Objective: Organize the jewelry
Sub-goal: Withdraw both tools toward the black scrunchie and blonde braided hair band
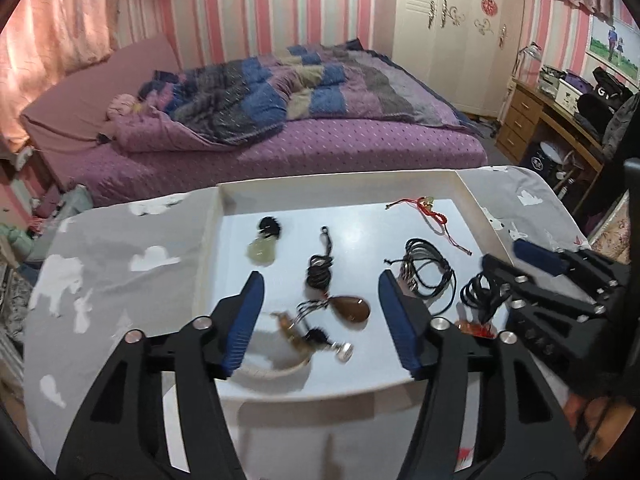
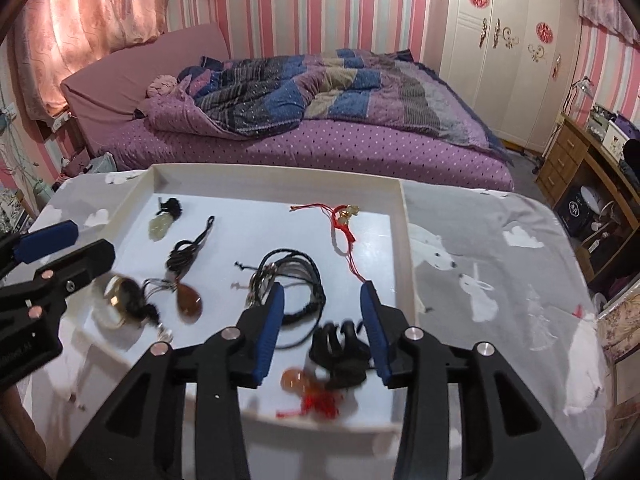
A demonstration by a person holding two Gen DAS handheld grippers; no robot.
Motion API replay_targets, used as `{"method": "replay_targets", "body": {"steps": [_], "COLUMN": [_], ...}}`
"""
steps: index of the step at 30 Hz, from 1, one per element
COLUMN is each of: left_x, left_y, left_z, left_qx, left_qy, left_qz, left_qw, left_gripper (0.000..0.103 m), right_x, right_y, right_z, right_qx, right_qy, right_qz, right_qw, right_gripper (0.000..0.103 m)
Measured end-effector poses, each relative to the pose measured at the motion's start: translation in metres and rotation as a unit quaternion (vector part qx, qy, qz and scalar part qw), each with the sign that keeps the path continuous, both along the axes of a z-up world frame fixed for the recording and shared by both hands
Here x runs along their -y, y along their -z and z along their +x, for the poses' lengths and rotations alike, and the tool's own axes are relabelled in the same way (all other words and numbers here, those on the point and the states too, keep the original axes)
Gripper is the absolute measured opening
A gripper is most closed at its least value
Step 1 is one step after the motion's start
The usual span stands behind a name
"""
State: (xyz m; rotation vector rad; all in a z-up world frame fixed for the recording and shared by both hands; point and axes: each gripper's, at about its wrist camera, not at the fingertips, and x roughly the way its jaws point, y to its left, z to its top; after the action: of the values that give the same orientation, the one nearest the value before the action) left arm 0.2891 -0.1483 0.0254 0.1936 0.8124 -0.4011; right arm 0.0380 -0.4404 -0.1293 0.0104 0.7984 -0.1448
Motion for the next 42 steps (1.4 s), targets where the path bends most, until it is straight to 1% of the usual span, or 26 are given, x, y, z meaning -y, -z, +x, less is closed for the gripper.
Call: {"method": "replay_targets", "body": {"steps": [5, 9, 12, 14, 19, 22, 27, 29, 32, 33, 34, 35, 36, 40, 42], "left_x": [-0.02, -0.035, -0.045, -0.054, -0.069, -0.075, -0.091, -0.101, -0.112, -0.115, -0.118, -0.124, -0.126, -0.141, -0.148], "left_y": [-0.012, -0.021, -0.025, -0.029, -0.034, -0.037, -0.047, -0.052, -0.059, -0.061, -0.062, -0.062, -0.061, -0.049, -0.038], "left_z": [-0.026, -0.047, -0.064, -0.077, -0.105, -0.118, -0.144, -0.159, -0.184, -0.192, -0.2, -0.211, -0.216, -0.236, -0.24], "left_qx": [0.008, 0.01, 0.015, 0.019, 0.023, 0.027, 0.03, 0.032, 0.039, 0.04, 0.042, 0.044, 0.042, 0.031, 0.025], "left_qy": [-0.004, -0.006, -0.007, -0.008, -0.009, -0.011, -0.024, -0.03, -0.032, -0.032, -0.033, -0.035, -0.035, -0.033, -0.034], "left_qz": [0.0, 0.004, 0.007, 0.009, 0.012, 0.013, 0.01, 0.005, -0.002, -0.002, -0.002, -0.003, -0.004, -0.007, -0.009], "left_qw": [1.0, 0.9999, 0.9998, 0.9997, 0.9996, 0.9995, 0.9992, 0.999, 0.9987, 0.9987, 0.9985, 0.9984, 0.9985, 0.999, 0.9991], "left_gripper": [0.067, 0.069, 0.069, 0.075, 0.079, 0.083, 0.085, 0.09, 0.095, 0.095, 0.096, 0.099, 0.099, 0.1, 0.1], "right_x": [-0.003, -0.002, -0.002, -0.003, -0.004, -0.006, -0.012, -0.014, -0.018, -0.019, -0.021, -0.023, -0.025, -0.032, -0.036], "right_y": [-0.023, -0.037, -0.043, -0.046, -0.054, -0.058, -0.073, -0.081, -0.092, -0.095, -0.096, -0.096, -0.096, -0.082, -0.066], "right_z": [-0.032, -0.058, -0.074, -0.084, -0.107, -0.122, -0.159, -0.177, -0.204, -0.213, -0.22, -0.23, -0.238, -0.261, -0.268], "right_qx": [0.012, 0.019, 0.022, 0.022, 0.023, 0.025, 0.036, 0.043, 0.051, 0.053, 0.053, 0.055, 0.056, 0.052, 0.044], "right_qy": [-0.01, -0.013, -0.014, -0.016, -0.017, -0.019, -0.023, -0.024, -0.025, -0.025, -0.025, -0.025, -0.025, -0.029, -0.03], "right_qz": [0.006, 0.018, 0.019, 0.019, 0.024, 0.024, 0.021, 0.02, 0.012, 0.012, 0.012, 0.01, 0.007, 0.003, 0.0], "right_qw": [1.0, 1.0, 0.999, 0.999, 0.999, 0.999, 0.999, 0.999, 0.998, 0.998, 0.998, 0.998, 0.998, 0.998, 0.999], "right_gripper": [0.042, 0.042, 0.042, 0.042, 0.042, 0.042, 0.042, 0.042, 0.042, 0.044, 0.047, 0.053, 0.056, 0.057, 0.058]}}
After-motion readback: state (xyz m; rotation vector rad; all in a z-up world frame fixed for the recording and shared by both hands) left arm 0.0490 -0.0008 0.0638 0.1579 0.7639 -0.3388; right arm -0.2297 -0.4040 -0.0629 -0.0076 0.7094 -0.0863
